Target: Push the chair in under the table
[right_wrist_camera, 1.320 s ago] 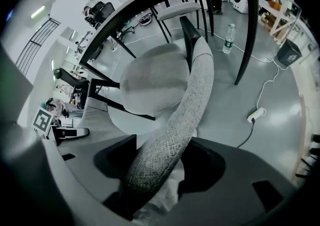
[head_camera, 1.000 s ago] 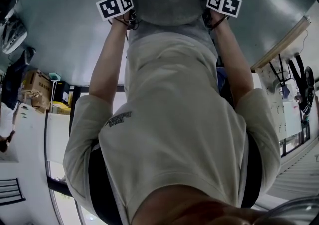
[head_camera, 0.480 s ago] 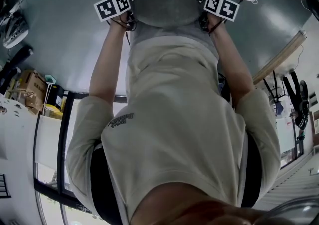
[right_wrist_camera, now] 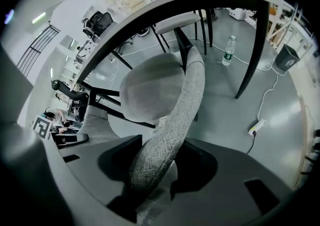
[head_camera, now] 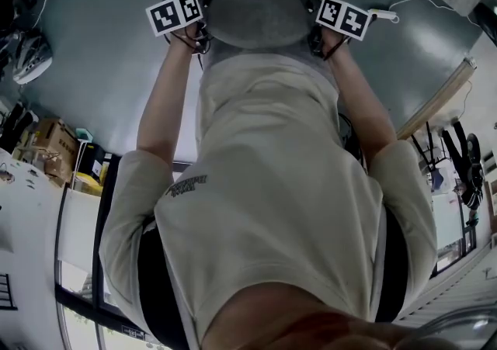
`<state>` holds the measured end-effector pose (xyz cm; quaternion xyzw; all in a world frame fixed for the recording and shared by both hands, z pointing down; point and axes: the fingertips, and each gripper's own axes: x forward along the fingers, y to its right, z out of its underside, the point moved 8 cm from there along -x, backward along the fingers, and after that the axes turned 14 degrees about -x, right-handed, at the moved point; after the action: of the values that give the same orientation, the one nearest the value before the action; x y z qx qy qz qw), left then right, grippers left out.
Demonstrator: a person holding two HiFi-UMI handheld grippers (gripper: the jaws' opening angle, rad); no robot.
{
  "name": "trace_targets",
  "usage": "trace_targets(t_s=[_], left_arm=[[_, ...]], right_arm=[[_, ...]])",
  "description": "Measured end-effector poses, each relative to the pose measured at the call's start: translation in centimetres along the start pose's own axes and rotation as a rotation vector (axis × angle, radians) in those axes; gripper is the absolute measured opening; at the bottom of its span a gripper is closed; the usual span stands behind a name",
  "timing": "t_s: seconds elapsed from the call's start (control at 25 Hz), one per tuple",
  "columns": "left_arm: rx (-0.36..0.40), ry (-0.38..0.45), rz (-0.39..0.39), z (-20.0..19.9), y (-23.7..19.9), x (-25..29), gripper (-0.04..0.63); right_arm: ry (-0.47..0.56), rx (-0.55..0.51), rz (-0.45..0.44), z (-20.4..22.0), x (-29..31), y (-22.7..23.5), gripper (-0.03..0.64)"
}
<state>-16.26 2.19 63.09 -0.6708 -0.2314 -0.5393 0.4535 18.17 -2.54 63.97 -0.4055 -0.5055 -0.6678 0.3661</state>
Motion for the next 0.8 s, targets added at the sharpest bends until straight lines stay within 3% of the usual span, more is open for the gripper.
trace_targets(t_s=[0.32,0.8], left_arm=[[0.032,0.000,0.004,-6.4,2.1,0.9,0.186],[0.068,-0.025,-0.009,-12.3,4.1,1.5,0.187]], right_arm=[[0.019,0.025,0.014,-5.7,1.1,0.2,0.196],[0.038,0.067,0.015,-10.9,1.9,0.3,0.198]])
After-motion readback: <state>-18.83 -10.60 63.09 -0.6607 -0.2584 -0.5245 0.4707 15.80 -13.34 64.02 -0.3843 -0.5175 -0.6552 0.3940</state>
